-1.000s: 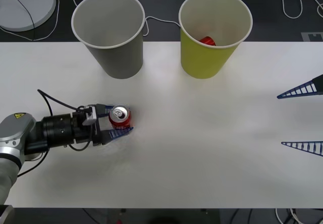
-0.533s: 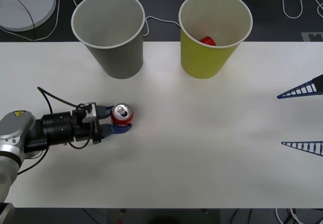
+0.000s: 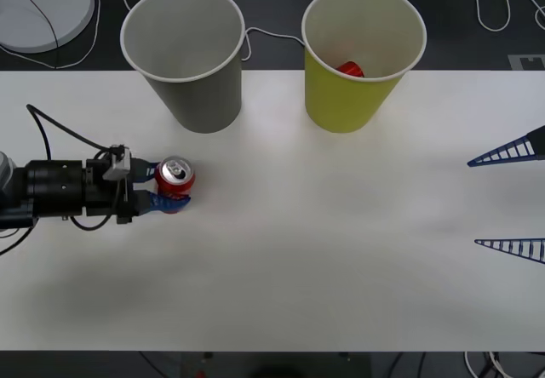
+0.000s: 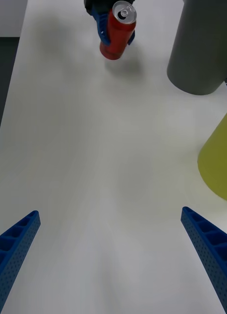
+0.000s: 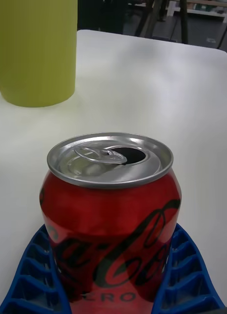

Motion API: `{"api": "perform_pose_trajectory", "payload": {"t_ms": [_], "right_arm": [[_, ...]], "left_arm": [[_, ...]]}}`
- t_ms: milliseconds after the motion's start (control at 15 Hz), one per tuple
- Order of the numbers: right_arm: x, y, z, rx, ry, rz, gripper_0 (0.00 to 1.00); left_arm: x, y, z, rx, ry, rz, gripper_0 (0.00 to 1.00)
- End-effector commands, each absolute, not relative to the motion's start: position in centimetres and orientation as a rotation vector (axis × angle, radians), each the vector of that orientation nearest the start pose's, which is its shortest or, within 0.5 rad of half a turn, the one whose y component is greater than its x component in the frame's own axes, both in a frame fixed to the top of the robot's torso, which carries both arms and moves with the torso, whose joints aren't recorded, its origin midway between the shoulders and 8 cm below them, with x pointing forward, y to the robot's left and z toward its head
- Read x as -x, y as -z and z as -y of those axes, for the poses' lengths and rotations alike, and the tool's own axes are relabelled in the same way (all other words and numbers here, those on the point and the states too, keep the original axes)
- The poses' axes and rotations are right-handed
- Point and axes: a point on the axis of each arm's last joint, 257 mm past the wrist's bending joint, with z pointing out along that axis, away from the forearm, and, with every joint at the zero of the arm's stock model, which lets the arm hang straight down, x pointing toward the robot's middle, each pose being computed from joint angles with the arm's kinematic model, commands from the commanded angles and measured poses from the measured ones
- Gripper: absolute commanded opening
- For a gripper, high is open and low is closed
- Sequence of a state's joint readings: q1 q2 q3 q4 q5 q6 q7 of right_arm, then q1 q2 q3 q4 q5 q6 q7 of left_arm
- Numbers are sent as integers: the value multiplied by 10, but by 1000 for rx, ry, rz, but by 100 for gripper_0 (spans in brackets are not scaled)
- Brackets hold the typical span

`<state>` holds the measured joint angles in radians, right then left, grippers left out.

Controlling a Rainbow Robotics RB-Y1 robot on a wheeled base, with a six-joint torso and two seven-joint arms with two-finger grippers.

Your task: Put the can into the green bin and the plastic bottle into the gray bin

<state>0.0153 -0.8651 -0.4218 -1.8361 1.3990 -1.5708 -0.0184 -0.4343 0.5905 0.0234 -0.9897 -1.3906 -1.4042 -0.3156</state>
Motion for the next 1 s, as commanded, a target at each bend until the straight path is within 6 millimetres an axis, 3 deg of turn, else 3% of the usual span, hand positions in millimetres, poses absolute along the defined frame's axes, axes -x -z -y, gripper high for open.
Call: {"api": "perform_pose_trajectory", "payload": {"t_ms": [67,533,1000], "right_arm": [[-351,143,294,1670,-288,-1470,100],[-351,143,294,1670,-288,-1470,100],[-351,143,294,1670,-288,-1470,100]], "left_arm": [[-468,240,-227,-1443,553,-1508,0],[-467,200,-287,-1536,406,-1699,0],[-461,157,-313,-1535,301,-1863,0]]}}
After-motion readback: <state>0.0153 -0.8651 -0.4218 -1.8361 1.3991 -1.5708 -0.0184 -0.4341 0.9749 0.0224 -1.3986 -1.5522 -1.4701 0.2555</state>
